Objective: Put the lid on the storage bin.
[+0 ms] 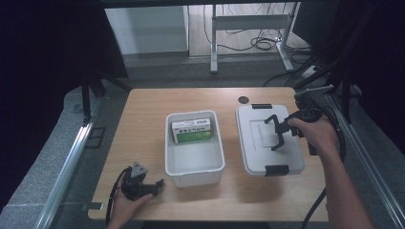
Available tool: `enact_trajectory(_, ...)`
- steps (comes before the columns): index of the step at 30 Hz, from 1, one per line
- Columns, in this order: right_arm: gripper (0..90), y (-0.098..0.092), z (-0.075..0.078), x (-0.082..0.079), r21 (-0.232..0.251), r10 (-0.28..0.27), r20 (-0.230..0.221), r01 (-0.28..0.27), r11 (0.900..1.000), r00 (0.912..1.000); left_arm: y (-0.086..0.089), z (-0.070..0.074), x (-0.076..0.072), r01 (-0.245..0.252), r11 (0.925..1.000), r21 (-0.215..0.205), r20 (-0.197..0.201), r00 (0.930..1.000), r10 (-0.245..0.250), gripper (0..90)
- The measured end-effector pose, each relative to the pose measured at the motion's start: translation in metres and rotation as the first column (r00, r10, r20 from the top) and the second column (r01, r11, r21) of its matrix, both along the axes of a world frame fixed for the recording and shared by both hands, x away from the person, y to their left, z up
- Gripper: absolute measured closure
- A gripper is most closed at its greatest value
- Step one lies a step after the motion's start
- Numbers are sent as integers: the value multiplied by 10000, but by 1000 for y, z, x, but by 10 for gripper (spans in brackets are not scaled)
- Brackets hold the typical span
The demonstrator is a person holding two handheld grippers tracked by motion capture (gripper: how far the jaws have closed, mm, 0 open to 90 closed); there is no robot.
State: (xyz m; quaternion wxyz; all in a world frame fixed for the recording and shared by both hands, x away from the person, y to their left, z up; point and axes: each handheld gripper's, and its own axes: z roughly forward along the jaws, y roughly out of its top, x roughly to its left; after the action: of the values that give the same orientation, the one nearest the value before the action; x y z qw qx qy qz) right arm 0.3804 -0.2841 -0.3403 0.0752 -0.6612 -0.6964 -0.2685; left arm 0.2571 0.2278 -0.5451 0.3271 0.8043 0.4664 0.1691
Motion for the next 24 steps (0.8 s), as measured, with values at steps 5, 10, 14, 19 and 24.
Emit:
enact_trajectory(5, 850, 5, 3, -1, 65, 160, 30, -161, 9999, 9999, 0, 0, 0, 5, 10000, 2, -13, 10000, -5, 117)
enact_trajectory(10, 851, 8, 7, -1, 85, 222, 59, -223, 9997, 9997, 0, 0, 0, 9, 10000, 4, -13, 10000, -9, 117)
enact_trajectory(14, 850, 11, 8, -1, 158, 259, 45, -259, 9995, 9997, 0, 0, 0, 13, 10000, 9, -14, 10000, -13, 117)
enact_trajectory(19, 850, 14, 9, -2, 221, 309, 56, -310, 9993, 9995, 0, 0, 0, 11, 10000, 6, -13, 10000, -11, 117)
enact_trajectory(24, 850, 17, 12, -2, 321, 344, 118, -347, 9989, 9993, 0, 0, 0, 11, 10000, 6, -12, 10000, -11, 117)
